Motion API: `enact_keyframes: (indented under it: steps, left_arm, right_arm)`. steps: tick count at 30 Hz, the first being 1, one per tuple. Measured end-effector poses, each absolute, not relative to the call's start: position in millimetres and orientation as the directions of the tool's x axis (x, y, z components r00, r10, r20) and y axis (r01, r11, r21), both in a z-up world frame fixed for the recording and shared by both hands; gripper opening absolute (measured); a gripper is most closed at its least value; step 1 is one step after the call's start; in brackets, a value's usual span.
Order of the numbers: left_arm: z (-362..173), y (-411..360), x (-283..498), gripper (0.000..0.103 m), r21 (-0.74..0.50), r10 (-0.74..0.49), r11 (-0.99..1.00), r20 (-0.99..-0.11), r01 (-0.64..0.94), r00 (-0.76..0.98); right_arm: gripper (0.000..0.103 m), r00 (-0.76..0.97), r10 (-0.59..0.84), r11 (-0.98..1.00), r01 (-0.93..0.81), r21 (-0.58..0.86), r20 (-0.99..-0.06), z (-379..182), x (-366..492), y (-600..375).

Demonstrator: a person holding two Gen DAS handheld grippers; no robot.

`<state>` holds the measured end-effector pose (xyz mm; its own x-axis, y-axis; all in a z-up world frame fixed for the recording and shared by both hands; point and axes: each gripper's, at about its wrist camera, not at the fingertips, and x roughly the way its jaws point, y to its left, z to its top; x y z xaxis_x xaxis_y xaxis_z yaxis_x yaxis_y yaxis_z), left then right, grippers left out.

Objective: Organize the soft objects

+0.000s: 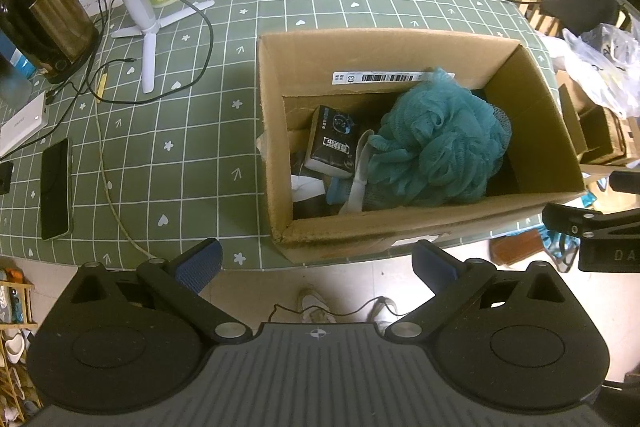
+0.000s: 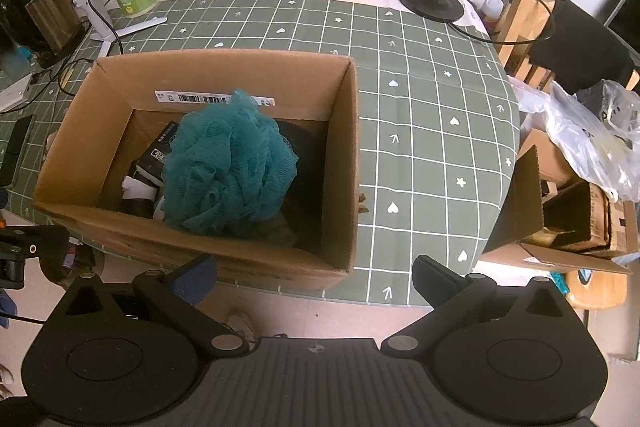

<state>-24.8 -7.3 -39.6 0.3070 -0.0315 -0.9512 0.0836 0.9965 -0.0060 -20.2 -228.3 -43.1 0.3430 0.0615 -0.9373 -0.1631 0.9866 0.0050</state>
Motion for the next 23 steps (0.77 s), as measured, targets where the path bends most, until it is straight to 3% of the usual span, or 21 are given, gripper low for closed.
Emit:
enact_keyframes:
  steps: [23]
  left_arm:
    - [-31.7,-7.6,-24.2,0.103,-0.010,-0.037,0.997,-0.941,0.082,0.335]
  right_arm:
    - [0.103,0.339,0.057,0.987,-0.158,0.003,-0.939,-42.0,-22.1,-229.2]
